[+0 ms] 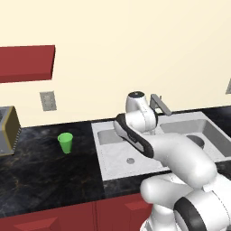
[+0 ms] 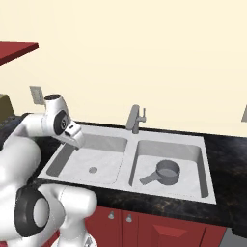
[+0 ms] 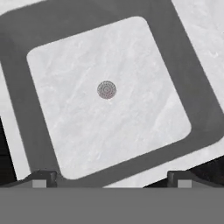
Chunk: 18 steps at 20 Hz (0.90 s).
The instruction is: Move any existing items from the left basin to the right basin for drying. Then move the cup from the counter to the left basin of the sink for washing.
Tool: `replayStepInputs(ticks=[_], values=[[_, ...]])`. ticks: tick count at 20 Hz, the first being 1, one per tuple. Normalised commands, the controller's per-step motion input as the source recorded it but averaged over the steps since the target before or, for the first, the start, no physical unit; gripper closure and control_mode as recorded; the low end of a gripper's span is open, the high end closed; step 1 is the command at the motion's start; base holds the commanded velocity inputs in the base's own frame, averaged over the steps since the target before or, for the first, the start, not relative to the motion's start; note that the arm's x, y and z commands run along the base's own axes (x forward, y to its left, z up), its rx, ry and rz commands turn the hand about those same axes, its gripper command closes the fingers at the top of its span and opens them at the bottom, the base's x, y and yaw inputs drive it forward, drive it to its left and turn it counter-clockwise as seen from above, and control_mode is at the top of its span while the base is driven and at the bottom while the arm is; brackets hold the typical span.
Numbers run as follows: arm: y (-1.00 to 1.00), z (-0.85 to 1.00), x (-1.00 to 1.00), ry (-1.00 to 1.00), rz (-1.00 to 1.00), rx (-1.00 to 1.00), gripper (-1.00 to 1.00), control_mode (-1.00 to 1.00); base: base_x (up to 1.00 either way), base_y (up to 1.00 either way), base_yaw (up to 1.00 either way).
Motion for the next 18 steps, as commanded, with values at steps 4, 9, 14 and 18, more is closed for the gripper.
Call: replayStepInputs(ticks=[4,9,14,18], values=[[0.69,0.08,0.18,0.02,0.25,0.00,-1.00,-1.00,0.00,0.00,0.00],[0.66,0.06,0.13,0.00,0.24,0.00,-1.00,-1.00,0.00,0.00,0.00],[0.63,0.05,0.11,0.00,0.23,0.00,-1.00,-1.00,0.00,0.00,0.00],[0.60,0.04,0.22,0.00,0.22,0.00,-1.00,-1.00,0.00,0.00,0.00]])
